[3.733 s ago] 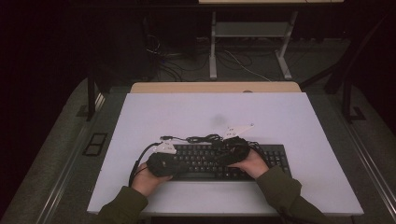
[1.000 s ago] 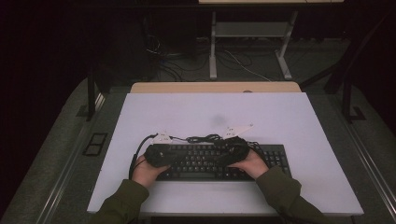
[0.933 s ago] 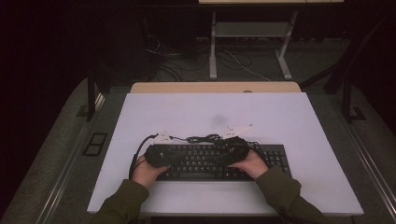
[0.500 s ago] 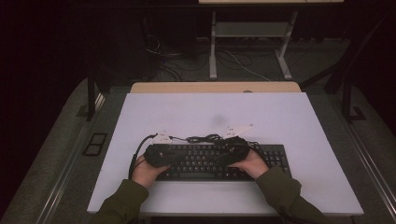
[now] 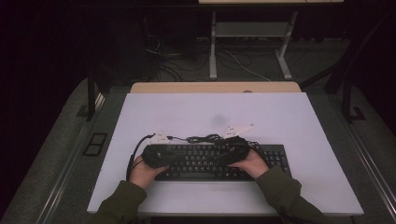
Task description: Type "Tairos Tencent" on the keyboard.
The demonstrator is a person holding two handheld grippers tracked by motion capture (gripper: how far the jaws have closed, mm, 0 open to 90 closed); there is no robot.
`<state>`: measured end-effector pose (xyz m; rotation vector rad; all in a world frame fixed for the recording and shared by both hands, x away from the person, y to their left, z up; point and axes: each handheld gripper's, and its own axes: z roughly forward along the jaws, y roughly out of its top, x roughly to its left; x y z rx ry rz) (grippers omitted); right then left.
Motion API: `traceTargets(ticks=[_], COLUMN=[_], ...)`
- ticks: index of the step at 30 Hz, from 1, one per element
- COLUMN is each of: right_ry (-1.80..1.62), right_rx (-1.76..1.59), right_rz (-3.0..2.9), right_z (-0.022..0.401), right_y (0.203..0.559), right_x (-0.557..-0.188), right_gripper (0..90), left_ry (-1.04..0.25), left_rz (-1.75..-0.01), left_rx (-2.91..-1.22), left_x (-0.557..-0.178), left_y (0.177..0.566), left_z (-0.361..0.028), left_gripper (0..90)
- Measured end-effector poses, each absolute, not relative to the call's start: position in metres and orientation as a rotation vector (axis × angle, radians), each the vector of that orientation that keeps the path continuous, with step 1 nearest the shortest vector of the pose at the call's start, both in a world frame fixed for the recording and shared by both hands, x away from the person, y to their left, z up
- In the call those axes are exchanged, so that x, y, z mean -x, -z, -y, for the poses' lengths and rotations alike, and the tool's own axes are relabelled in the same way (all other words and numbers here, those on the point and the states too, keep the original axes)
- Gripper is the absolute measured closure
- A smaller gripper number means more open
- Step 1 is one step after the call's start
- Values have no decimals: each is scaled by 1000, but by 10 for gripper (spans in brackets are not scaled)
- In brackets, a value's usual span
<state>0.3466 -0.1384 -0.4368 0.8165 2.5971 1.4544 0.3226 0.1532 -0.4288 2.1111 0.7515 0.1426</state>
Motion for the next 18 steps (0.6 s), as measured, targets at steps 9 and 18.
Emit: traceTargets(ticks=[9,18], right_ry=[-1463,-1482], right_rx=[-814,-790], right_rz=[-2616,-2651], right_z=[140,138], right_y=[434,433], right_x=[-346,-342], right_gripper=[286,461], left_ry=[-152,-167], left_rz=[-766,-801], left_rx=[-2101,-2080], left_x=[-320,-319], left_y=[427,428], left_z=[-156,-157], left_gripper=[625,446])
